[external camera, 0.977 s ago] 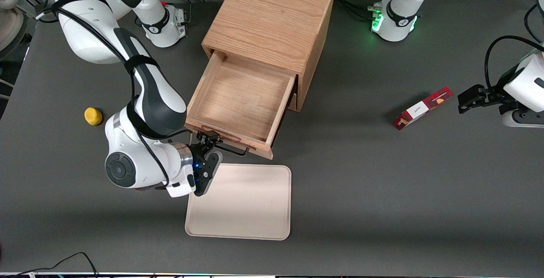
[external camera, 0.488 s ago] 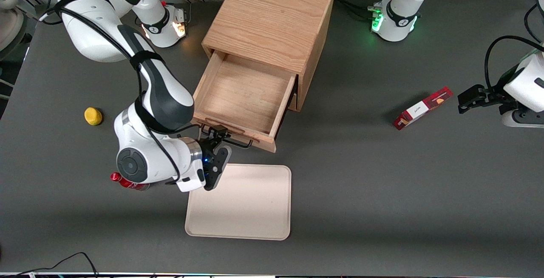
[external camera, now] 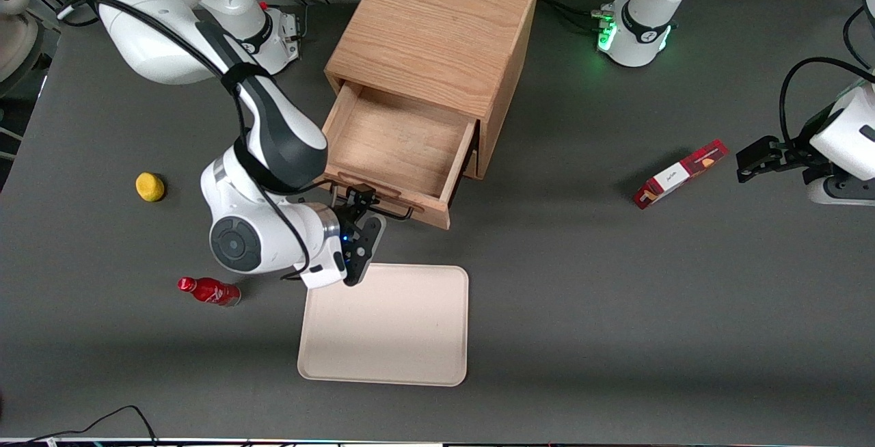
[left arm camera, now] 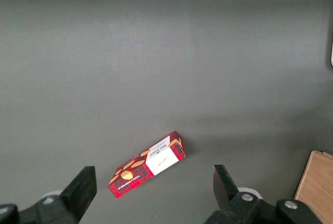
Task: Close top drawer
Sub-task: 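Push the drawer front with the right gripper into the cabinet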
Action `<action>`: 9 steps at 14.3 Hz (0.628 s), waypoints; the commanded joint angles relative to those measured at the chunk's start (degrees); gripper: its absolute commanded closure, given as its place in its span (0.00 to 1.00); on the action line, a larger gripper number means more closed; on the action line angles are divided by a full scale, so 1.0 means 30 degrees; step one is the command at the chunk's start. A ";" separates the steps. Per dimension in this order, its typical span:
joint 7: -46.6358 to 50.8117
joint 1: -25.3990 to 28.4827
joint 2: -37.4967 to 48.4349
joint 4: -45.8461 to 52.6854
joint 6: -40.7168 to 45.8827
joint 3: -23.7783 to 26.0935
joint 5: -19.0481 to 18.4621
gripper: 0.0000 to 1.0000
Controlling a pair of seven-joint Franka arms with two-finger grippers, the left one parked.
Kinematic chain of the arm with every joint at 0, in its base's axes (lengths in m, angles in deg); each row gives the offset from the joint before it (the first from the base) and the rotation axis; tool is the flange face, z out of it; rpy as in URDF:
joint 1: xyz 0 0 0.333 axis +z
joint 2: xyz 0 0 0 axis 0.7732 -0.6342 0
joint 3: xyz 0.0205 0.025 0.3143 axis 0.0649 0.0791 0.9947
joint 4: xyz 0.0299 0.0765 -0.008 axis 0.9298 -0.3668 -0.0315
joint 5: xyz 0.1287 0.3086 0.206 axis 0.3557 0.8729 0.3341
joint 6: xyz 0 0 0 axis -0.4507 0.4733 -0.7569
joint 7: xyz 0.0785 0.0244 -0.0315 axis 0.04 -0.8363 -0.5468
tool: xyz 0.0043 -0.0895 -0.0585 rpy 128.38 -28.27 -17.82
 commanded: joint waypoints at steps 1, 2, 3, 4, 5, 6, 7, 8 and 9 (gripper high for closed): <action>0.0332 -0.0343 0.2070 -0.3073 -0.0873 0.0274 0.0549 0.00; 0.0332 -0.0343 0.2304 -0.3453 -0.0902 0.0274 0.0724 0.00; 0.0332 -0.0343 0.2684 -0.3892 -0.1048 0.0274 0.0784 0.00; 0.0332 -0.0343 0.3094 -0.4419 -0.1165 0.0274 0.0842 0.00; 0.0332 -0.0372 0.3475 -0.4917 -0.1282 0.0361 0.1075 0.00; 0.0332 -0.0430 0.3885 -0.5444 -0.1399 0.0391 0.1338 0.00; 0.0332 -0.0460 0.4295 -0.6058 -0.1662 0.0420 0.1515 0.00; 0.0332 -0.0460 0.4676 -0.6500 -0.1838 0.0421 0.1691 0.00; 0.0332 -0.0460 0.4883 -0.6765 -0.1898 0.0537 0.1866 0.00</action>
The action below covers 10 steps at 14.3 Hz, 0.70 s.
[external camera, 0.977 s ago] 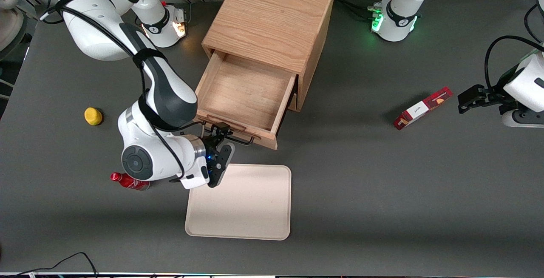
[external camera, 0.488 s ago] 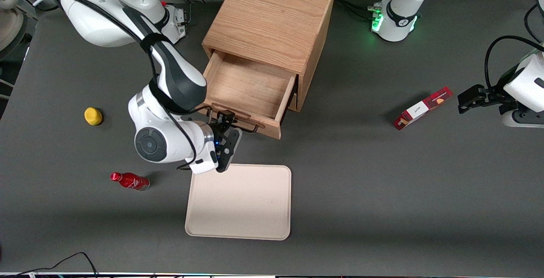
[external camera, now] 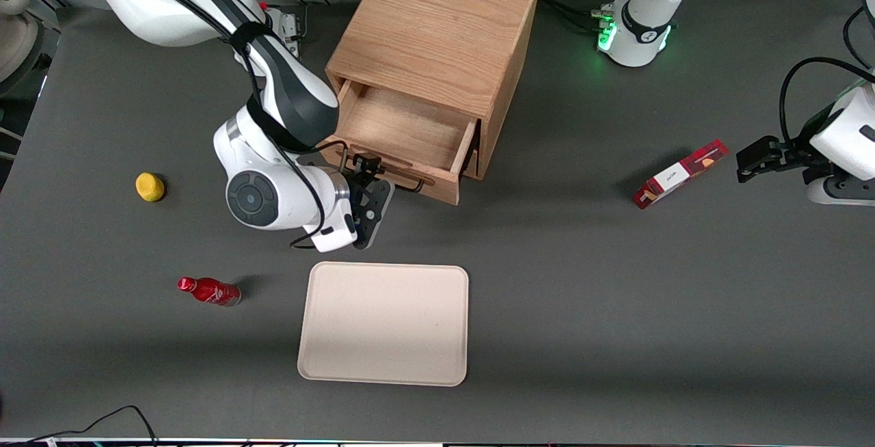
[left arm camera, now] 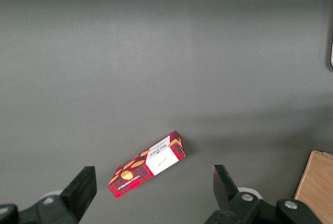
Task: Close top drawer
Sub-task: 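Push the drawer front with the right gripper into the cabinet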
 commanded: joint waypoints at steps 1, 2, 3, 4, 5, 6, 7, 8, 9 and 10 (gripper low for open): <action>0.0237 -0.0398 0.1670 -0.2196 -0.0606 0.0477 0.0898 0.00; 0.0266 -0.0370 0.1787 -0.2459 -0.0694 0.0507 0.0898 0.00; 0.0267 -0.0340 0.1962 -0.2810 -0.0984 0.0507 0.0927 0.00; 0.0267 -0.0340 0.2138 -0.3219 -0.1248 0.0623 0.0957 0.00; 0.0267 -0.0369 0.2227 -0.3542 -0.1541 0.0741 0.0957 0.00; 0.0325 -0.0340 0.2315 -0.3720 -0.1776 0.0771 0.0986 0.00; 0.0644 -0.0340 0.2345 -0.3837 -0.1923 0.0916 0.1102 0.00; 0.0909 -0.0340 0.2345 -0.3897 -0.1983 0.1150 0.1248 0.00; 0.0969 -0.0340 0.2374 -0.3926 -0.2012 0.1181 0.1250 0.00; 0.0970 -0.0340 0.2490 -0.3955 -0.2013 0.1181 0.1250 0.00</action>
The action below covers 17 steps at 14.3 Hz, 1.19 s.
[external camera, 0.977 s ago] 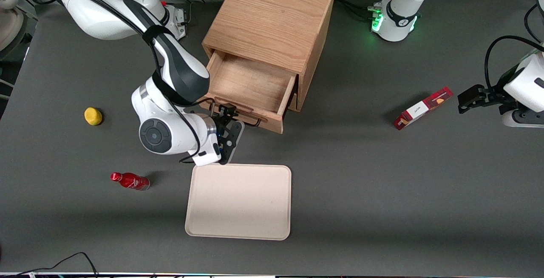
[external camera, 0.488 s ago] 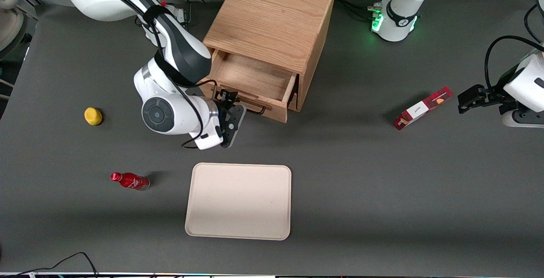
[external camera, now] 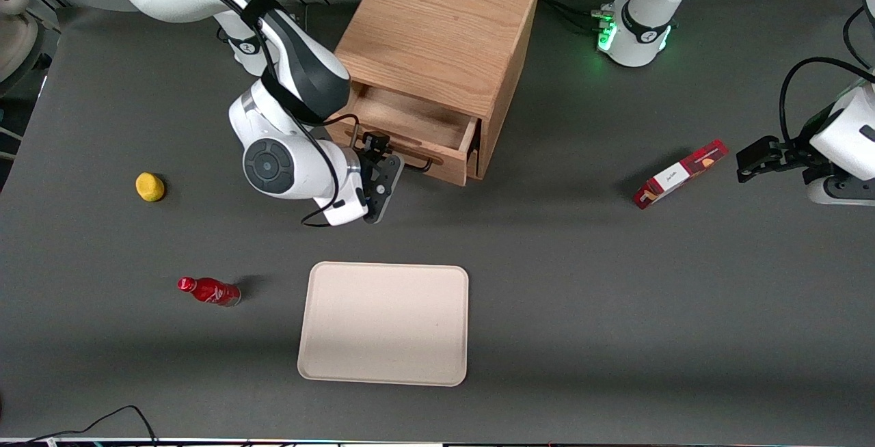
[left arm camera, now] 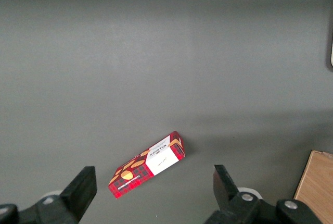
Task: Close top drawer
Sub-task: 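Push the drawer front with the right gripper into the cabinet, then hold the right gripper at the closed drawer front, then lift slightly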
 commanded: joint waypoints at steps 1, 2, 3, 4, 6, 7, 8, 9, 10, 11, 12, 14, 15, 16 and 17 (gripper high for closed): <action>0.0507 -0.0265 0.0925 -0.0974 -0.0391 0.0394 0.0687 0.00; 0.0507 -0.0294 0.0984 -0.1003 -0.0391 0.0539 0.0832 0.00; 0.0565 -0.0265 0.1101 -0.1178 -0.0449 0.0657 0.0921 0.00; 0.0798 -0.0265 0.1305 -0.1527 -0.0884 0.0687 0.0922 0.00; 0.0888 -0.0265 0.1511 -0.1940 -0.1240 0.1037 0.1184 0.00; 0.0946 -0.0265 0.1541 -0.2115 -0.1356 0.1039 0.1185 0.00; 0.1092 -0.0265 0.1686 -0.2291 -0.1503 0.1039 0.1185 0.00; 0.1093 -0.0236 0.1804 -0.2554 -0.1678 0.1068 0.1185 0.00; 0.1093 -0.0265 0.1979 -0.2875 -0.1912 0.1271 0.1185 0.00; 0.1093 -0.0294 0.2184 -0.3227 -0.2146 0.1447 0.1214 0.00; 0.1122 -0.0294 0.2331 -0.3462 -0.2294 0.1449 0.1360 0.00; 0.1123 -0.0265 0.2711 -0.3989 -0.2615 0.1478 0.1857 0.00; 0.1181 -0.0265 0.2887 -0.4224 -0.2791 0.1478 0.1859 0.00; 0.1181 -0.0265 0.2889 -0.4197 -0.2793 0.1507 0.1859 0.00; 0.1181 -0.0236 0.2889 -0.4226 -0.2822 0.1507 0.1859 0.00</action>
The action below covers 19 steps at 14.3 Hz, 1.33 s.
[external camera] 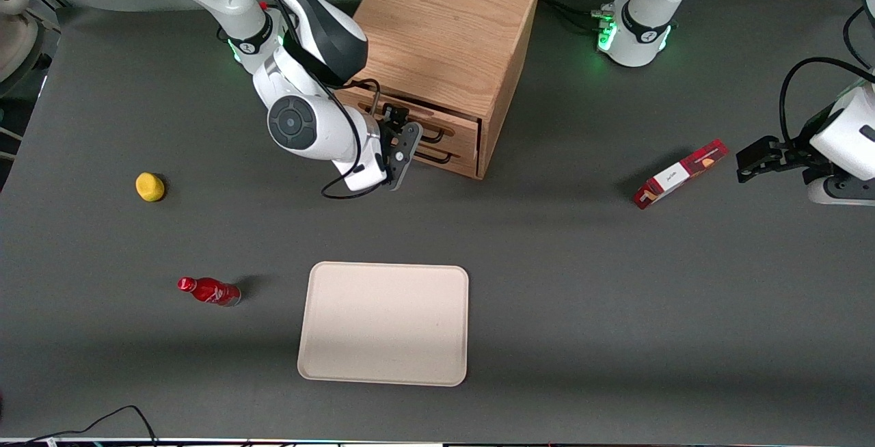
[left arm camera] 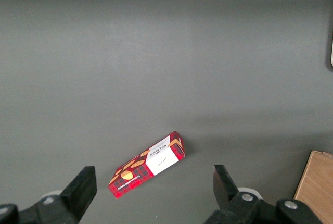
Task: Close top drawer
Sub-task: 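Hold the right gripper at the closed drawer front, then lift slightly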
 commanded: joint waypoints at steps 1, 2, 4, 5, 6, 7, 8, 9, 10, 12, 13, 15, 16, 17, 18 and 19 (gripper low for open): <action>0.0605 -0.0201 0.0735 -0.0845 -0.0401 0.0281 0.0588 0.00; 0.1158 -0.0201 0.0793 -0.0932 -0.0401 0.0804 0.0588 0.00; 0.1281 -0.0201 0.0967 -0.1253 -0.0634 0.0868 0.0589 0.00; 0.1310 -0.0201 0.1085 -0.1458 -0.0751 0.0955 0.0617 0.00; 0.1310 -0.0201 0.1115 -0.1663 -0.0926 0.1014 0.0618 0.00; 0.1339 -0.0201 0.1202 -0.1839 -0.1102 0.1043 0.0618 0.00; 0.1456 -0.0201 0.1232 -0.1957 -0.1220 0.1131 0.0618 0.00; 0.1544 -0.0201 0.1233 -0.1958 -0.1250 0.1248 0.0618 0.00; 0.1516 -0.0230 0.1233 -0.1958 -0.1308 0.1249 0.0618 0.00; 0.1545 -0.0259 0.1204 -0.1841 -0.1309 0.1249 0.0618 0.00; 0.1545 -0.0317 0.1174 -0.1754 -0.1280 0.1249 0.0618 0.00; 0.1516 -0.0639 0.0911 -0.0996 -0.1221 0.1219 0.0588 0.00; 0.1545 -0.0640 0.0823 -0.0556 -0.1134 0.1190 0.0559 0.00; 0.1603 -0.0669 0.0822 -0.0117 -0.1017 0.1103 0.0559 0.00; 0.1603 -0.0699 0.0938 0.0236 -0.0726 0.1073 0.0559 0.00; 0.1632 -0.0757 0.0969 0.0732 -0.0114 0.1015 0.0559 0.00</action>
